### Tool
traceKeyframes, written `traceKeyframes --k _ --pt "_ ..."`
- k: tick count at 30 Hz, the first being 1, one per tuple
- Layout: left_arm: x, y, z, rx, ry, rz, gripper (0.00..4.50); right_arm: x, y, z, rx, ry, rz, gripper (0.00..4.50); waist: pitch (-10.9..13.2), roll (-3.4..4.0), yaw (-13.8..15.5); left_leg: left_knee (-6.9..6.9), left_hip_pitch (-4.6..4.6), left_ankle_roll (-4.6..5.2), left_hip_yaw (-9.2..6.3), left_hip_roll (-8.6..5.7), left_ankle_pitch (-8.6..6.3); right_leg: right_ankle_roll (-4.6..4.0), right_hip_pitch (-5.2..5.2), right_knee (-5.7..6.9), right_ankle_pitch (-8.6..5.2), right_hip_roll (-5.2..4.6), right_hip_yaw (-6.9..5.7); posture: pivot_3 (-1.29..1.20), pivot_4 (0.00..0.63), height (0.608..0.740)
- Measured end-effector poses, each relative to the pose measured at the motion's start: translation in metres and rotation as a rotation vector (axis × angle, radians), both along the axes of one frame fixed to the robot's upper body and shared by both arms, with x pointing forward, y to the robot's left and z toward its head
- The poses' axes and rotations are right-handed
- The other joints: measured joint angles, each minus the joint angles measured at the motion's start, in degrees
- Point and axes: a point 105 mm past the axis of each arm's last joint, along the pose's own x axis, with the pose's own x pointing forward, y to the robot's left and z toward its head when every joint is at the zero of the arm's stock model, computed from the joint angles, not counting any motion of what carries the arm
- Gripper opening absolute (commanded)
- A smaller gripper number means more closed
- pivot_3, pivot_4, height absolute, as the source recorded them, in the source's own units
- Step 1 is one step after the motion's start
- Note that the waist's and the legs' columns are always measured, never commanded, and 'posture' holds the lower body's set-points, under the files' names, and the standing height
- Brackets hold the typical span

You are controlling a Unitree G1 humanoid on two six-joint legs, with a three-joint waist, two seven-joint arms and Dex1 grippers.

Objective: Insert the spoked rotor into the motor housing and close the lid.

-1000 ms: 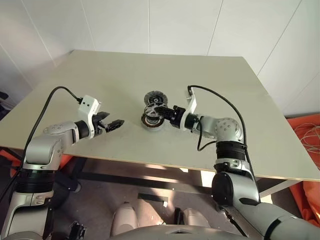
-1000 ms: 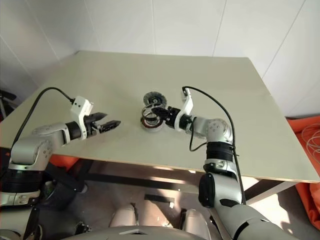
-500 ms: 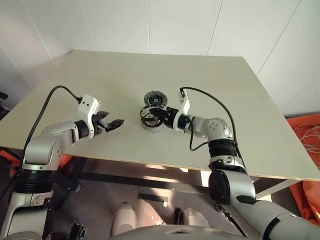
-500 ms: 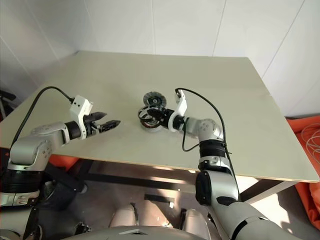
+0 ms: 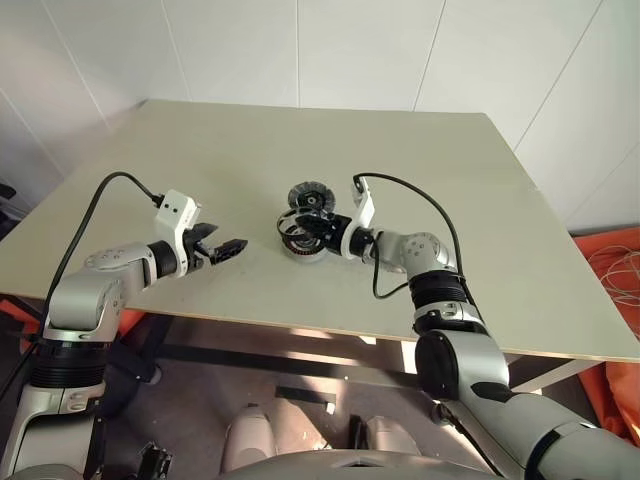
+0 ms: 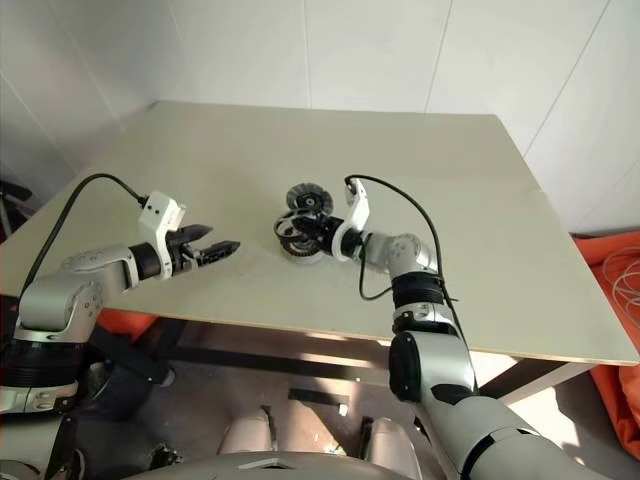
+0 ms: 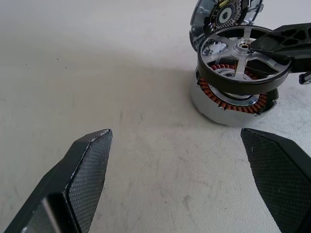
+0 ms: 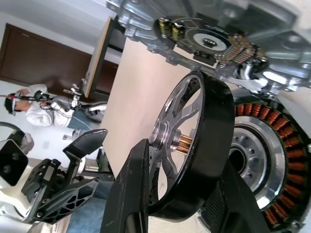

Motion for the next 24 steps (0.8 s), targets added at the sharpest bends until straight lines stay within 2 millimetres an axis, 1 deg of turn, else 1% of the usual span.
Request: traceKeyframes --k 2,14,24 --pt "-0.0001 0.0002 0.0 0.001 0.0 0.0 4.5 0.0003 -0.0022 -0.0035 -0.014 0.007 -0.006 1.26 0.0 0.0 -0.01 0.0 0.0 0.0 0.0 0.0 0.0 0.0 0.0 0.0 0.0 0.0 0.0 0.0 0.0 0.74" --pt "-0.0001 0.0002 0.0 0.001 0.0 0.0 4.5 0.0016 -0.0037 -0.0029 -0.013 -0.005 -0.012 1.26 0.0 0.0 -0.01 0.0 0.0 0.05 0.0 0.0 -0.03 -0.02 0.0 0.02 0.01 0.0 0.0 0.0 0.0 0.74" --pt "0.0 0.0002 0.0 0.001 0.0 0.001 4.5 -0.0011 0.0057 -0.004 -0.006 0.0 0.005 1.26 0.0 0.0 -0.03 0.01 0.0 0.05 0.0 0.0 -0.03 -0.03 0.0 0.02 0.02 0.0 0.0 0.0 0.0 0.74"
